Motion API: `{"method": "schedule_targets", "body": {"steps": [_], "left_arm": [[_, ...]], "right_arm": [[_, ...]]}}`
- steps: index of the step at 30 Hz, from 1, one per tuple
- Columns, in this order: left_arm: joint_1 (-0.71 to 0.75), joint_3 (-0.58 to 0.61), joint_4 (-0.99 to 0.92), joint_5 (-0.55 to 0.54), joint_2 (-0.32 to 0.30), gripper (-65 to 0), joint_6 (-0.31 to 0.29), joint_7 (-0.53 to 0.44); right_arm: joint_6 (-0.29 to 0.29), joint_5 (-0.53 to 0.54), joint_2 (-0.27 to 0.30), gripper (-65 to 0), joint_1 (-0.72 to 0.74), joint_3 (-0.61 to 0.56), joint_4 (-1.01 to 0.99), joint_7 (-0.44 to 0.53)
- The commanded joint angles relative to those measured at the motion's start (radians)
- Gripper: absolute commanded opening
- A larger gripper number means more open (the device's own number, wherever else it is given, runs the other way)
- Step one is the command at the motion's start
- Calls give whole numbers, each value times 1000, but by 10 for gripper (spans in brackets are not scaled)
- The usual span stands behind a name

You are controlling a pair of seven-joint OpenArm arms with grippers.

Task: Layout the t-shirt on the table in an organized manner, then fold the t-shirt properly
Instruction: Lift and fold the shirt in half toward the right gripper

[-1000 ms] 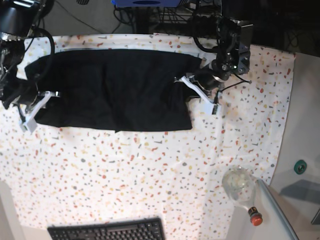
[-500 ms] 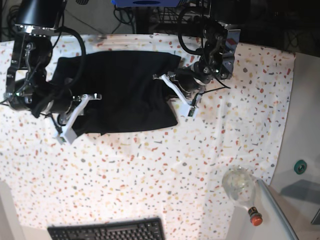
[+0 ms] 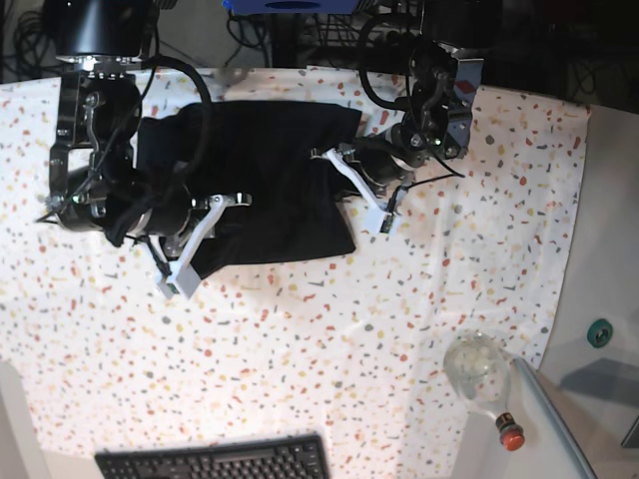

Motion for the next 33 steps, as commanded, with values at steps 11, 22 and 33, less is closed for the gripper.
{"method": "schedule_targets", "body": {"steps": [11,22,33], "left_arm": [[-14,-3,17,-5,-11,-650,-4,3],[-21,-3,17,-5,-11,-650,-4,3],[7,-3,132,-11,-54,-650,-4,4]], "right_arm": [[-37,28,-14,-650,7,-3,107,-12],[-44,27,-9,-650,13,-152,23,81],[-44,25,60,-650,33,-198,-164,235]]}}
